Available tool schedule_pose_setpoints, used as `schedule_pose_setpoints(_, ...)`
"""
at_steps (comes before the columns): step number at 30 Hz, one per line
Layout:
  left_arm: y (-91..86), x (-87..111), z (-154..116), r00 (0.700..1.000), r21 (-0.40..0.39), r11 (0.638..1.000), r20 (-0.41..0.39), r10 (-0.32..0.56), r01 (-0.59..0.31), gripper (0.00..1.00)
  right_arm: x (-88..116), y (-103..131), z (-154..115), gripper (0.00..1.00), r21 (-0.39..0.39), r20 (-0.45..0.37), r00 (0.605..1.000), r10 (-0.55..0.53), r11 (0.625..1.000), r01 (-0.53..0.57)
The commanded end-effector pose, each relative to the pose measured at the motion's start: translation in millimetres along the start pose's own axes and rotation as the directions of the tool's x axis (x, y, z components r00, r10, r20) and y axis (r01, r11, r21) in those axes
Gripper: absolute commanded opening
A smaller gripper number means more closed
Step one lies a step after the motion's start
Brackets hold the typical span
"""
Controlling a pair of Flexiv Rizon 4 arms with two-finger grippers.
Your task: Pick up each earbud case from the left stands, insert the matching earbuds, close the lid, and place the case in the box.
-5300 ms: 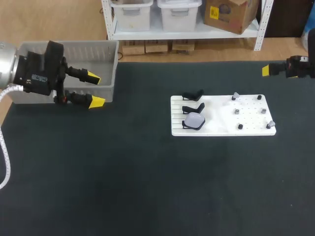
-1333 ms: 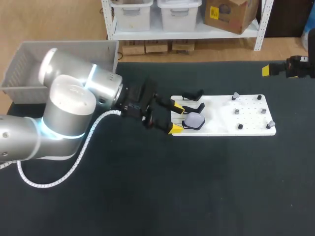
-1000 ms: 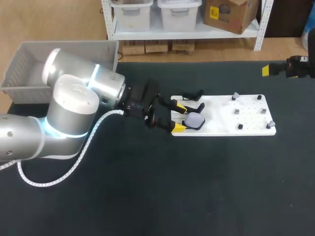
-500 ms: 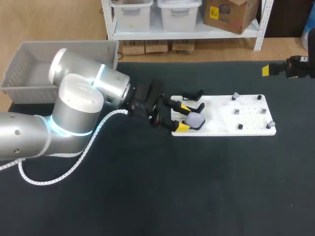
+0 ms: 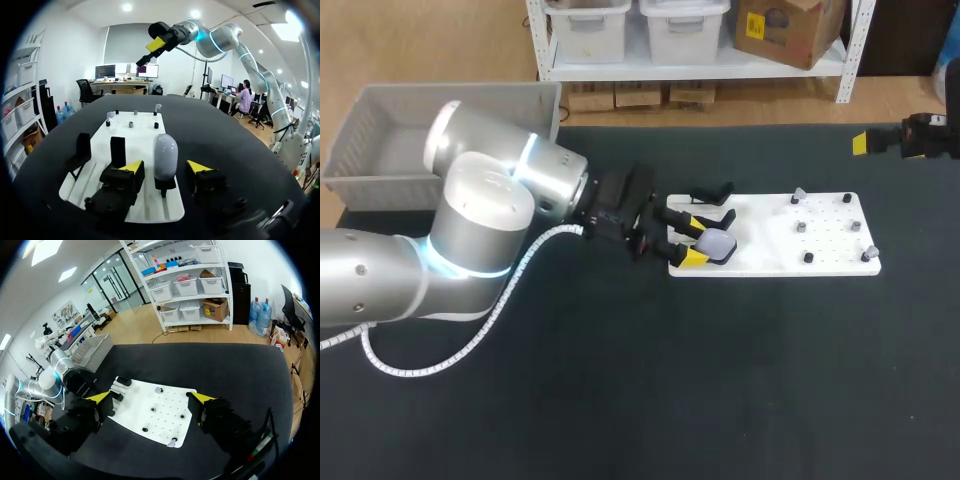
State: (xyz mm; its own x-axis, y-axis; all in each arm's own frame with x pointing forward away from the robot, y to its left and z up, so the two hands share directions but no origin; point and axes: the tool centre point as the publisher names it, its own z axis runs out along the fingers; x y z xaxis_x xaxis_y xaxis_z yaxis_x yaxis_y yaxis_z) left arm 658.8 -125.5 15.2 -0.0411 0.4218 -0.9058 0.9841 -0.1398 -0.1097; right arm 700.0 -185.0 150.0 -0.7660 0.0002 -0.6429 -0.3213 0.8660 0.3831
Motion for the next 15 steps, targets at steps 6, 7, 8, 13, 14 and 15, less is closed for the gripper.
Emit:
schedule_pose_setpoints(6, 2.4, 0.8, 1.4, 1.000, -0.006, 1.000, -0.002, 0.004, -0.004, 0.48, -0.1, 0.0, 0.0, 1.00, 0.000, 0.000, 1.000, 0.000, 1.000, 0.000)
schedule_pose_setpoints(7, 2.5, 0.7, 1.6, 1.000, -0.006, 1.000, -0.003, 0.005, -0.005, 0.47, -0.1, 0.0, 0.0, 1.00, 0.000, 0.000, 1.000, 0.000, 1.000, 0.000)
schedule_pose_setpoints(8, 2.6, 0.6, 1.6, 1.000, -0.006, 1.000, -0.003, 0.005, -0.005, 0.47, -0.1, 0.0, 0.0, 1.00, 0.000, 0.000, 1.000, 0.000, 1.000, 0.000)
schedule_pose_setpoints(13, -2.6, -4.2, 4.9, 1.000, -0.006, 1.000, -0.004, 0.006, -0.006, 0.48, -0.1, 0.0, 0.0, 1.00, 0.000, 0.000, 1.000, 0.000, 1.000, 0.000)
schedule_pose_setpoints(14, -2.9, -4.5, 5.5, 1.000, -0.005, 1.000, -0.005, 0.007, -0.007, 0.49, -0.1, 0.0, 0.0, 1.00, 0.000, 0.000, 1.000, 0.000, 1.000, 0.000)
schedule_pose_setpoints(15, -3.3, -4.8, 6.0, 1.000, -0.005, 1.000, -0.005, 0.007, -0.007, 0.48, -0.1, 0.0, 0.0, 1.00, 0.000, 0.000, 1.000, 0.000, 1.000, 0.000)
